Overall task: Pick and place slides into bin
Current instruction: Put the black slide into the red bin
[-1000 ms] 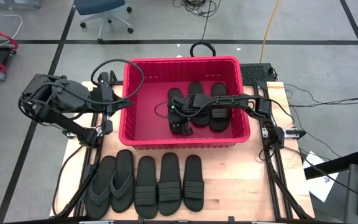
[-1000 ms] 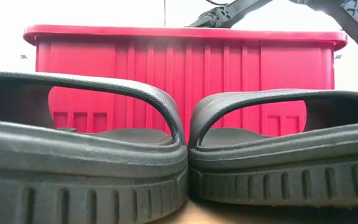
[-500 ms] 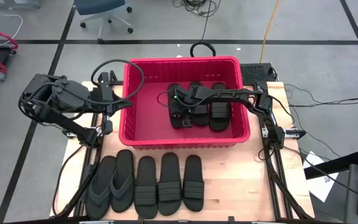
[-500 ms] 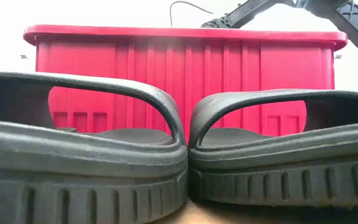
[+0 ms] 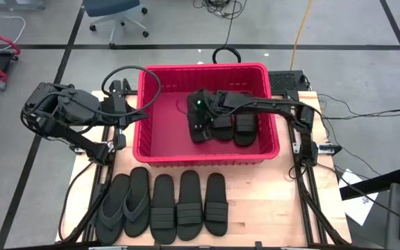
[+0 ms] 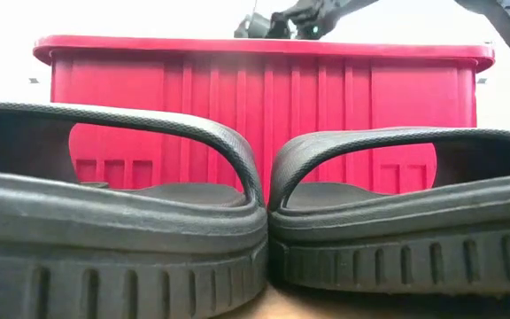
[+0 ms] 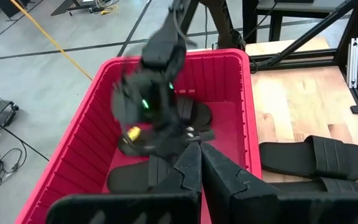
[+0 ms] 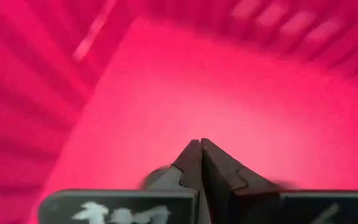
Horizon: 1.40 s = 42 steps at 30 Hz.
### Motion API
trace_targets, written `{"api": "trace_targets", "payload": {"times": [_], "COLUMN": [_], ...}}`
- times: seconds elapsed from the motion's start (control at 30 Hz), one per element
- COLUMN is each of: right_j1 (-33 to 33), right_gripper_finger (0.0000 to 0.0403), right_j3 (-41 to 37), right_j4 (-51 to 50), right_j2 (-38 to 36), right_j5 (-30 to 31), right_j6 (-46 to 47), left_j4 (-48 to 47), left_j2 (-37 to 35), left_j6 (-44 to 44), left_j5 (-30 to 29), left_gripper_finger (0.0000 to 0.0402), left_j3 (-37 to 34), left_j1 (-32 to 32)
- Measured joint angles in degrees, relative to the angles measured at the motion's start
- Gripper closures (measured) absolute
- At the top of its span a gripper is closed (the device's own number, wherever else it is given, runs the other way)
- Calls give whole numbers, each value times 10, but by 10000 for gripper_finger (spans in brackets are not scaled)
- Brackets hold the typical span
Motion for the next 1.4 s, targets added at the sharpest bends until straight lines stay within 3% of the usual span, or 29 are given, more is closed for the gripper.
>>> {"api": "trace_targets", "payload": {"times": [0.13,0.3,0.47,0.73,1.1,1.4], "right_j1": [-35,-86,-150,-194,-170,-185], "right_gripper_finger": [374,352,312,211,205,205], "right_j3": [6,6,6,6,4,5], "right_j4": [89,130,54,-37,-67,-75], "right_j2": [-28,-45,-41,-12,62,63], "right_j5": [59,48,-97,-181,-194,-189], "right_j6": [26,87,137,108,65,64], "left_j4": [0,-1,-10,-18,-19,-18], "left_j2": [0,0,0,0,0,0], "left_j6": [0,-3,-11,-12,-18,-25], "left_j5": [1,2,3,2,35,35], "left_gripper_finger": [394,394,394,394,394,394], "left_j3": [0,0,0,0,0,0], "left_j1": [0,0,0,8,44,45]}}
